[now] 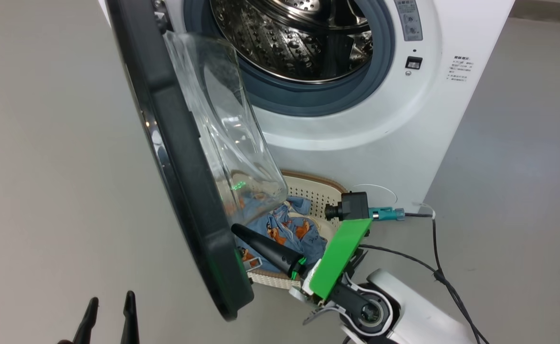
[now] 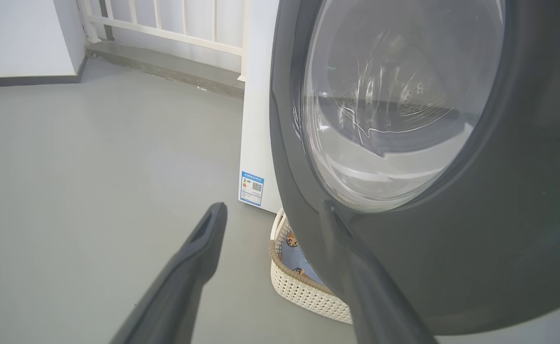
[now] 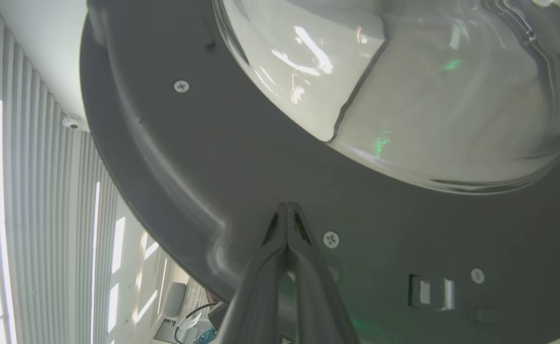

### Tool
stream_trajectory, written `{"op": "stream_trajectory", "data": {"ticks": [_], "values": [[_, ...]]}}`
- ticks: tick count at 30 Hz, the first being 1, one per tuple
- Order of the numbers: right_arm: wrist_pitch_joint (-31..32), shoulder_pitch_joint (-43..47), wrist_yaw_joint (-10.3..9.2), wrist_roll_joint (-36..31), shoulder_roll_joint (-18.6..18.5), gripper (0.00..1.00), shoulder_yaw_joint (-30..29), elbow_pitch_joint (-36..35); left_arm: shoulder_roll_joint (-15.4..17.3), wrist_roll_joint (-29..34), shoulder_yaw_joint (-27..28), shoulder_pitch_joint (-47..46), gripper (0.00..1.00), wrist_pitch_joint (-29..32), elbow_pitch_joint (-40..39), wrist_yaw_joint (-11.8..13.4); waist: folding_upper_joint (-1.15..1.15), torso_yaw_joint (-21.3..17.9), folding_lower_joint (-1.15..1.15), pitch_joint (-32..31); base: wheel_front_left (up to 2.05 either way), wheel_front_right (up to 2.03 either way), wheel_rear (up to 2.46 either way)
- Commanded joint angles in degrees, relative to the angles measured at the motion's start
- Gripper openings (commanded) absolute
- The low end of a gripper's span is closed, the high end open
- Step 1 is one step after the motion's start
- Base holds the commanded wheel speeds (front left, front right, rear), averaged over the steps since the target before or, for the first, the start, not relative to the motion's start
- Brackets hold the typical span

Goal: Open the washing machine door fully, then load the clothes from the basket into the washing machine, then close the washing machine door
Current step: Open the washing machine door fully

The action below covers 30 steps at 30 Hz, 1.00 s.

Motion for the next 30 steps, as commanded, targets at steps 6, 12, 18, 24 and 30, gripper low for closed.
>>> {"op": "stream_trajectory", "data": {"ticks": [6, 12, 18, 24, 30], "values": [[-3.65, -0.4, 0.11, 0.6, 2.06, 0.0, 3.79, -0.38, 0.73, 0.52, 2.22, -0.02, 1.0, -0.37, -0.78, 0.02, 0.0, -0.22, 0.0, -1.21, 0.0, 0.0, 0.0], [-6.62, 0.46, 0.11, -2.28, 2.06, 0.0, 2.86, -0.32, 0.73, 0.51, 3.48, 0.31, 1.0, -0.37, -0.56, 0.22, 0.0, -1.59, 0.0, -2.32, 0.0, 0.0, 0.0], [-10.46, 2.1, 0.11, -6.84, 0.95, 0.74, 0.98, -2.56, 0.73, 0.36, 5.79, 0.46, 1.0, -0.37, -0.35, 0.17, 0.0, -3.65, 0.0, -3.1, 0.0, 0.0, 0.0], [-18.26, 3.89, 0.11, -13.38, -4.89, 1.0, 1.87, -6.37, 0.73, 0.57, 8.29, 0.46, 1.0, -0.37, -0.33, 0.06, 0.0, -6.54, 0.0, -4.28, 0.0, 0.0, 0.0], [-25.49, 5.92, 0.11, -19.23, -11.17, 1.0, 2.45, -6.46, 0.73, 0.36, 10.96, 0.41, 1.0, -0.37, -0.32, -0.08, 0.0, -9.78, 0.0, -5.6, 0.0, 0.0, 0.0]]}}
